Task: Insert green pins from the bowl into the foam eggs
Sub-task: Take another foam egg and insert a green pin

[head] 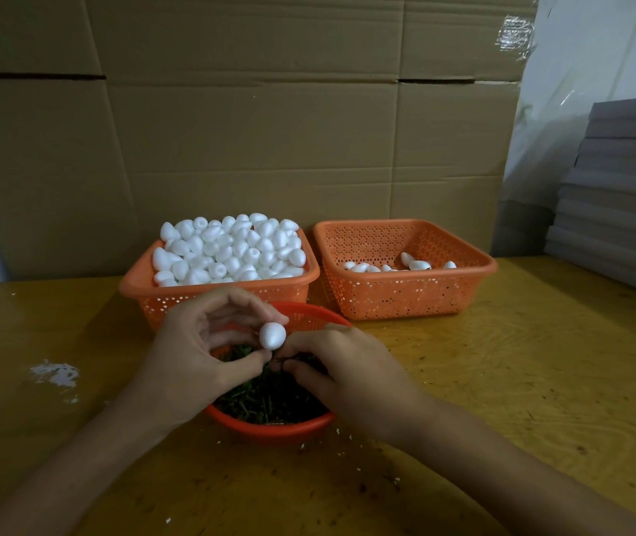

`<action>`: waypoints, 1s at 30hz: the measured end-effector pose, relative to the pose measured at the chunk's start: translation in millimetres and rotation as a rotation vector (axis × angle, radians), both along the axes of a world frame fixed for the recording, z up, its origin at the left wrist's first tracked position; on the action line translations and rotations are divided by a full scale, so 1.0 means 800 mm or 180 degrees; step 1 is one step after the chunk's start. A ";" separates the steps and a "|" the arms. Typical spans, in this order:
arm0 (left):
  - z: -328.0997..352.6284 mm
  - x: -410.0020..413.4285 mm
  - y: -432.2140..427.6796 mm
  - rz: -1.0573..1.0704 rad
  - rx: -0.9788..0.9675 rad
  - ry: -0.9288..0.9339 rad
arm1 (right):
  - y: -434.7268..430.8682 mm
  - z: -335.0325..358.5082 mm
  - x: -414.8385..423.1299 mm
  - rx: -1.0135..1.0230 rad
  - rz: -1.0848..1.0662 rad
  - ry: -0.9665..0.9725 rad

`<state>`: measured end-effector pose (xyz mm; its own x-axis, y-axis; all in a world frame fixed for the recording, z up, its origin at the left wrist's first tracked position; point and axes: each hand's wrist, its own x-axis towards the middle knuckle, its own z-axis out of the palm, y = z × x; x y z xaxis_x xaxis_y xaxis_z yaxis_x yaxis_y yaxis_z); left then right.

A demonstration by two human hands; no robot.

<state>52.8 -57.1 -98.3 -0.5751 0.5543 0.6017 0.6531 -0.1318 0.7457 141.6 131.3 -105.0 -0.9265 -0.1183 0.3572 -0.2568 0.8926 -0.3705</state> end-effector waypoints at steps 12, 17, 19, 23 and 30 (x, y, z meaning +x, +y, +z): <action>-0.002 -0.002 0.000 0.0045 -0.0075 0.0180 | -0.001 0.000 0.001 -0.0008 0.0010 0.0014; -0.001 -0.002 -0.001 0.0033 -0.0130 0.0154 | -0.001 0.001 0.001 0.0030 -0.0007 -0.0040; -0.001 -0.002 -0.001 0.0052 -0.0150 0.0148 | 0.000 0.001 0.001 0.0011 -0.0002 -0.0067; 0.000 -0.002 -0.001 0.0074 -0.0165 0.0139 | 0.001 0.001 0.000 -0.0013 0.0005 -0.0126; 0.001 -0.001 -0.001 0.0113 -0.0207 0.0136 | 0.001 0.003 0.001 -0.0017 0.0032 -0.0162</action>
<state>52.3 -58.0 -97.5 -0.5696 0.5727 0.5896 0.6880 -0.0602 0.7232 142.0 132.4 -102.9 -0.9423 -0.1258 0.3103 -0.2463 0.8881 -0.3880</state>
